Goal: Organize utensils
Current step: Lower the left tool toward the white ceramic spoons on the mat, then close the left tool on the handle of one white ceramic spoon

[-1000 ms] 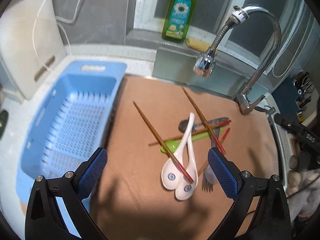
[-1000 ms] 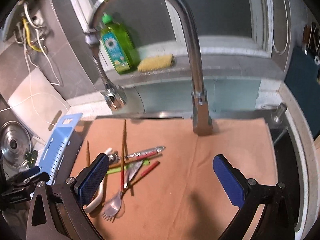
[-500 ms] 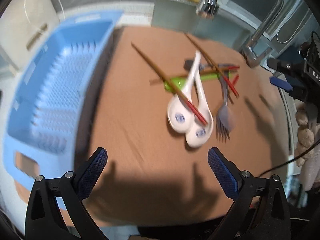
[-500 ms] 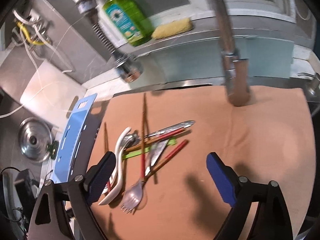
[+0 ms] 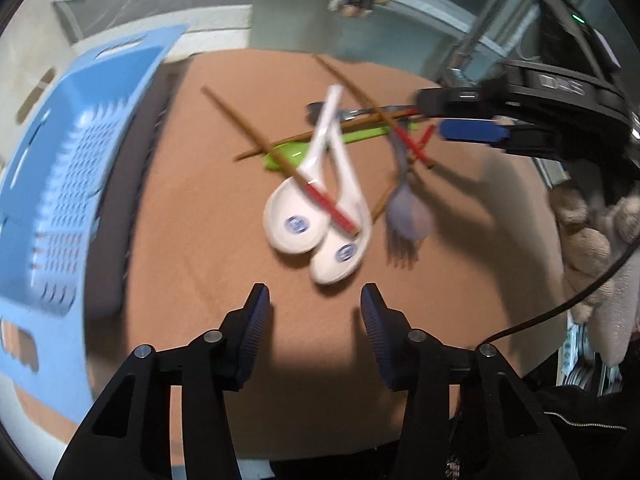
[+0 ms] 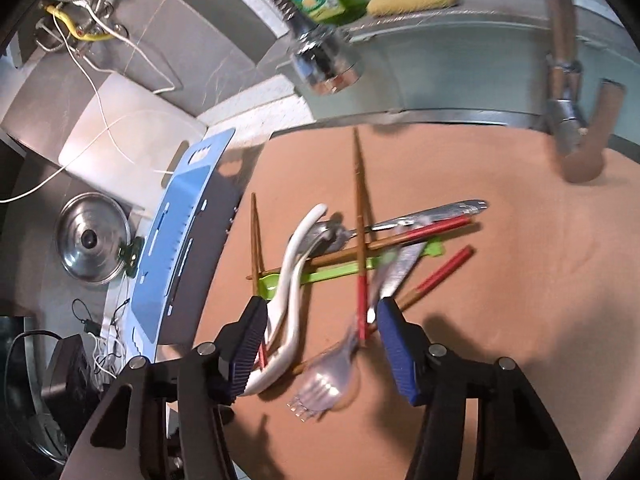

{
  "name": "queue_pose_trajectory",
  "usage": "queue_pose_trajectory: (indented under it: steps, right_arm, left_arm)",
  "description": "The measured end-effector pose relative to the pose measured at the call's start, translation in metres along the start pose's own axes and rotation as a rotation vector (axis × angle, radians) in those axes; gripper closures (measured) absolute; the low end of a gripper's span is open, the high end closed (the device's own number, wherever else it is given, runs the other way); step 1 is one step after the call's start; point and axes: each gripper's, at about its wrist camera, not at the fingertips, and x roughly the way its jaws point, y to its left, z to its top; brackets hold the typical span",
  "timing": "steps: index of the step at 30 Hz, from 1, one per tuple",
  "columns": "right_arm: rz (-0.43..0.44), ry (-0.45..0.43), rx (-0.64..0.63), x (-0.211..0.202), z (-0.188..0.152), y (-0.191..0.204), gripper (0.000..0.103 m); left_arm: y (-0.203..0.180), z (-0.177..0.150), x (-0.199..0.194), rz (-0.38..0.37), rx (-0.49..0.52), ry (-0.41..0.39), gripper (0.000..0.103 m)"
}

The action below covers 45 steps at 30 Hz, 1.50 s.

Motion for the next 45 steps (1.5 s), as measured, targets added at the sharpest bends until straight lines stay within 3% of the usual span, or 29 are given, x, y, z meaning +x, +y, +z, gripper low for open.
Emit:
queue_pose_trajectory:
  steps: [5,11,32,33,34,36,38,45]
  right_arm:
    - [0.044,0.086,0.02,0.026,0.007,0.004,0.065]
    - [0.063,0.142,0.041,0.046,0.011,0.005,0.072]
    - [-0.007,0.212,0.01,0.082,0.018,0.015,0.073]
    - [-0.01,0.21,0.006,0.082,0.018,0.016,0.073]
    - [-0.013,0.209,0.002,0.083,0.018,0.016,0.073]
    - [-0.016,0.208,-0.003,0.082,0.018,0.017,0.076]
    - [-0.01,0.225,-0.001,0.084,0.016,0.017,0.092]
    - [0.027,0.237,0.032,0.078,0.009,0.013,0.096]
  left_arm:
    - [-0.008,0.007,0.008,-0.023,0.049,-0.019,0.071]
    - [-0.011,0.011,0.013,-0.028,0.09,-0.03,0.074]
    - [-0.016,0.016,0.033,-0.049,0.131,-0.05,0.074]
    - [-0.015,0.016,0.034,-0.053,0.127,-0.053,0.075]
    - [-0.013,0.017,0.035,-0.062,0.121,-0.056,0.083]
    - [-0.009,0.021,0.038,-0.071,0.112,-0.064,0.086]
    - [-0.008,0.02,0.038,-0.092,0.107,-0.064,0.088]
    - [-0.014,0.017,0.034,-0.119,0.136,-0.072,0.091]
